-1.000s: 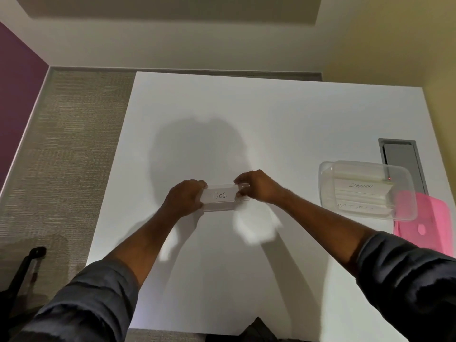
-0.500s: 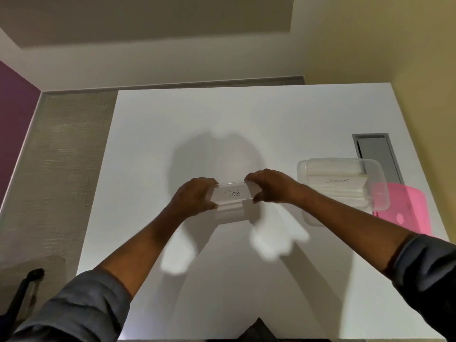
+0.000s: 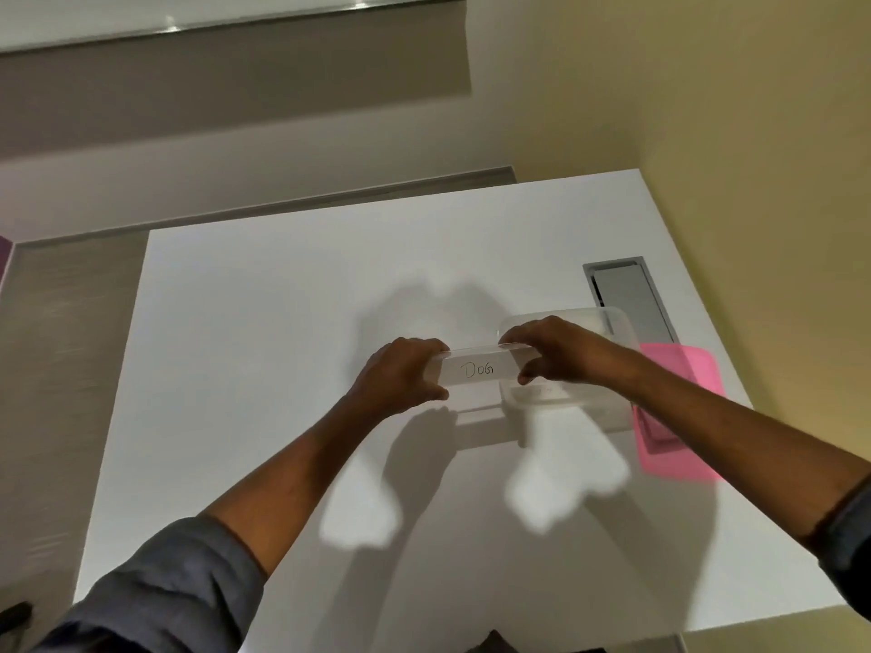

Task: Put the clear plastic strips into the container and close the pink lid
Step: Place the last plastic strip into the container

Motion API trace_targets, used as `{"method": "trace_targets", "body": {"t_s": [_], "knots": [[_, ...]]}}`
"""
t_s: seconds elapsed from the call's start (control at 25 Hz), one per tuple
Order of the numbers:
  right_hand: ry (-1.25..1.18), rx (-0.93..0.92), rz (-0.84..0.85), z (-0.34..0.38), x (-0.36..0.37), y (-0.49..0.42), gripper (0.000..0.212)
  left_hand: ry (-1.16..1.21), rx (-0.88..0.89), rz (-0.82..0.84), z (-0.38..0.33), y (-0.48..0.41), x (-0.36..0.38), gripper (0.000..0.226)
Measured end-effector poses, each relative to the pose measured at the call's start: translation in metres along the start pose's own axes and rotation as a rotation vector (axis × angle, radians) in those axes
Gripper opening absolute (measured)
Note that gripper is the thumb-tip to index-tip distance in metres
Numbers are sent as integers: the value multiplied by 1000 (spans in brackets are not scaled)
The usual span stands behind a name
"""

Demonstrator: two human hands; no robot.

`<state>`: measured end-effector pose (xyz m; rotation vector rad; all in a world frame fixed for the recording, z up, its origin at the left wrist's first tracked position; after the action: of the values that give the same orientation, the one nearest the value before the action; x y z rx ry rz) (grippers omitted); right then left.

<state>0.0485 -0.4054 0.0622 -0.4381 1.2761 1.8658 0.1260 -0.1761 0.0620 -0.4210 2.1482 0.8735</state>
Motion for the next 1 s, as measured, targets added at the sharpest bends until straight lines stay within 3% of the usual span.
{"method": "trace_targets", "body": {"t_s": [0.52, 1.0], "knots": [[-69, 19, -158, -121, -24, 61, 48, -116, 130, 52, -110, -91, 30, 60], [190, 54, -38, -153, 13, 40, 44, -275, 49, 161, -130, -137, 77, 38]]}}
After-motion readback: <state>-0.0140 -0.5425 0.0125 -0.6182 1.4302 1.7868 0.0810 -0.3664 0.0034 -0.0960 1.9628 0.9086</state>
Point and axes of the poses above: each hand's wrist, its own y-axis away from the middle knuckle, its own x-axis out of the palm, z = x × y, the point moved 6 cm from there along -y, towards the middle knuckle, and after that the axes turned 12 degrees about z, right-handed, at the moved point
